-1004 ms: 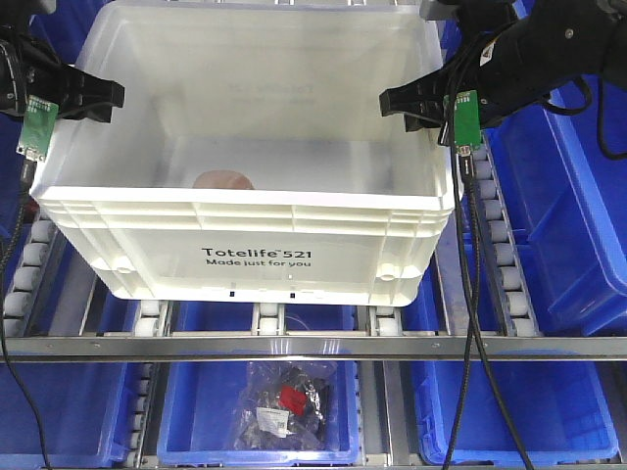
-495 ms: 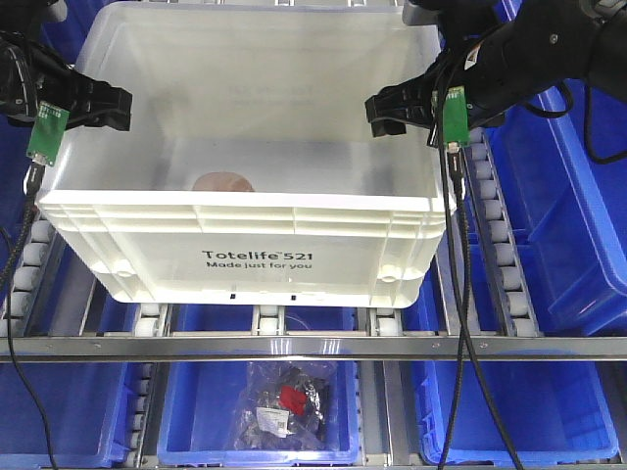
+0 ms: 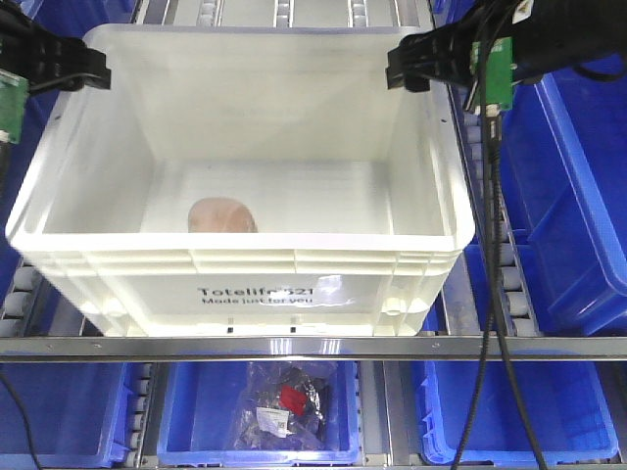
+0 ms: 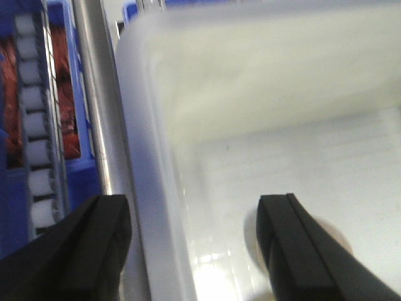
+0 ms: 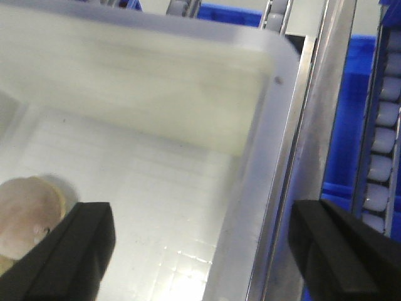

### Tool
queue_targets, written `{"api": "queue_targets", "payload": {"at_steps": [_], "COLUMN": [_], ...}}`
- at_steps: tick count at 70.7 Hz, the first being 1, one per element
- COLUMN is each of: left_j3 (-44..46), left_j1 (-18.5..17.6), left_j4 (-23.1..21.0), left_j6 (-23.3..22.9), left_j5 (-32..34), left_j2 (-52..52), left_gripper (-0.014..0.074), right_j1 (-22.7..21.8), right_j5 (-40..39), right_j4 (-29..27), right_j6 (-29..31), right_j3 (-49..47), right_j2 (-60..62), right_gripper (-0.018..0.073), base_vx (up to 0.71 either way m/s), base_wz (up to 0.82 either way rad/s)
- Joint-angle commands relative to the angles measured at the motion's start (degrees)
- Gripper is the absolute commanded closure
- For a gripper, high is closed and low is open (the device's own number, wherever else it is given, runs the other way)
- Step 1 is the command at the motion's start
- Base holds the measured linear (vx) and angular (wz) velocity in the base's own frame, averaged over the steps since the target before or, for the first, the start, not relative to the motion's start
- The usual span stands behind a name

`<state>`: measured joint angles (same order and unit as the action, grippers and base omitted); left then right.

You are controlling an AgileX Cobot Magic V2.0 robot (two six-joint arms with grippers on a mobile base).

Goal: Place moving items into box and shelve
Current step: 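Push the tote forward onto the roller shelf with both grippers, then open both grippers and release the tote rims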

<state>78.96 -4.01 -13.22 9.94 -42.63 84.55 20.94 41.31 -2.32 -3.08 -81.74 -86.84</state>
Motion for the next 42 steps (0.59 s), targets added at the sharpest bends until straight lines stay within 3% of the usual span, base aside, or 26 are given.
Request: {"api": "queue_targets", "payload": {"at_steps": [1, 13, 26, 42], "left_j3": [1.46, 1.46, 0.02, -12.48], "left_j1": [-0.23, -0.23, -0.23, -0.23], "left_j4": [-0.60, -1.58, -2.64, -2.71], "left_j6": [-0.06, -0.28, -0.26, -0.26], "left_j5": [3.17, 2.60, -3.59, 7.90], "left_j2": [-3.75, -5.17, -5.48, -13.91], "left_gripper": [0.0039, 0.0039, 0.0039, 0.0040], "right_j1": [-0.10, -0.10, -0.10, -0.10], "right_j5": [-3.44, -4.54, -1.88, -14.66], "right_j4": [0.83, 1.00, -0.90, -1.42], "right_j6": [0.27, 0.27, 0.48, 1.39], "right_j3": [-1.82, -1.82, -0.22, 14.32], "right_j2": [3.34, 3.99, 5.17, 14.35], "right_gripper": [-0.0012, 0.0002, 0.0002, 0.0002], "base_vx": [0.00, 0.00, 0.00, 0.00], "base_wz": [0.00, 0.00, 0.00, 0.00]}}
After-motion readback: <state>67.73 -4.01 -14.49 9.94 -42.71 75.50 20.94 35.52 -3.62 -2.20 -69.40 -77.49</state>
